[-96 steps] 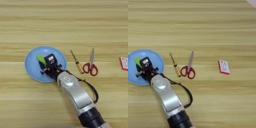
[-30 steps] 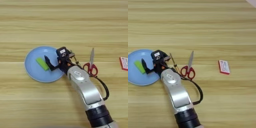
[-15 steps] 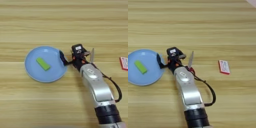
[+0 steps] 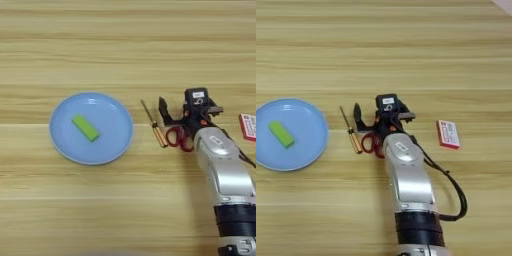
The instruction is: Move the objects on the table
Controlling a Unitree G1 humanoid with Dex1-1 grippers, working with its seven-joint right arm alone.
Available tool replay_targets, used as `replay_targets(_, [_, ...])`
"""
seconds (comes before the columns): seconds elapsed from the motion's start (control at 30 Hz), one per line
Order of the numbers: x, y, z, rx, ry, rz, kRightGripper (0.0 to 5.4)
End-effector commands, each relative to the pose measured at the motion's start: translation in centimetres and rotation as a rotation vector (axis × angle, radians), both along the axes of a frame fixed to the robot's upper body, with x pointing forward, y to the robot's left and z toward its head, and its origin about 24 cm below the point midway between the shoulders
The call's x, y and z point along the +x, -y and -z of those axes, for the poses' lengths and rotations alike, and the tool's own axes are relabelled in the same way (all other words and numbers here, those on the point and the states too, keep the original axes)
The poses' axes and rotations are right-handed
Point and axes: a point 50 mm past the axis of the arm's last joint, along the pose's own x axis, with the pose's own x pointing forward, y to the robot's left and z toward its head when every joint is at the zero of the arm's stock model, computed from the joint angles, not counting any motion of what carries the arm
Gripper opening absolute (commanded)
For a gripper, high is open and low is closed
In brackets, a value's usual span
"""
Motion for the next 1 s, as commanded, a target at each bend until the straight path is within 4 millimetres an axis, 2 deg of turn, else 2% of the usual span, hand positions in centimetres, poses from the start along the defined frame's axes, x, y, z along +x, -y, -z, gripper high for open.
replay_targets(0.03, [1.4, 2.0, -3.6, -0.046, 0.158, 0.05, 5.36])
replay_targets(0.53, [0.3, 8.6, -3.9, -0.121, 0.149, 0.252, 5.36])
replay_targets(1.0, [-0.7, 10.6, -1.6, -0.106, 0.028, 0.324, 5.36])
